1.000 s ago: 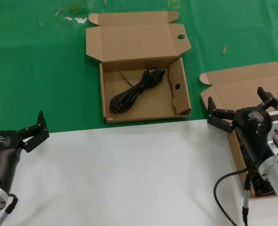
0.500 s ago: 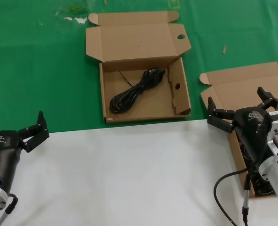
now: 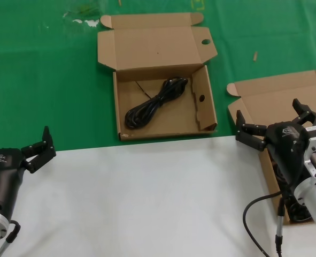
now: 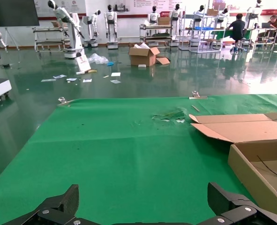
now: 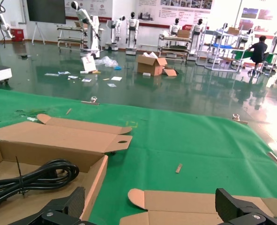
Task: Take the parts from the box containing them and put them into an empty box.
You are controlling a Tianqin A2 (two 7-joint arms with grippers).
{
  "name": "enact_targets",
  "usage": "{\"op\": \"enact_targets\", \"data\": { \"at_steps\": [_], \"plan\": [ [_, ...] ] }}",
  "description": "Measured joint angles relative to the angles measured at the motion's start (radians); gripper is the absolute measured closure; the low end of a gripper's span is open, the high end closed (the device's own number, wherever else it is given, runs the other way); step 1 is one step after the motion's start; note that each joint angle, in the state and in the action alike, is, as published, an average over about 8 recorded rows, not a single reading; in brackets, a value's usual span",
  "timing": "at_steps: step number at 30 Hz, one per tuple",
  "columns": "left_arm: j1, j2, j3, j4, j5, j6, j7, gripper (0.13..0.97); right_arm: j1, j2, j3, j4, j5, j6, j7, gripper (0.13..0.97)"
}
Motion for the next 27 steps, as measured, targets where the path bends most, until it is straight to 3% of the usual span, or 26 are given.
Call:
{"op": "enact_targets", "data": {
  "at_steps": [27],
  "plan": [
    [0.0, 0.0, 0.0, 0.0, 0.0, 0.0, 0.0, 0.132, 0.0, 0.0, 0.0, 0.0, 0.0, 0.0, 0.0, 0.129]
  ]
}}
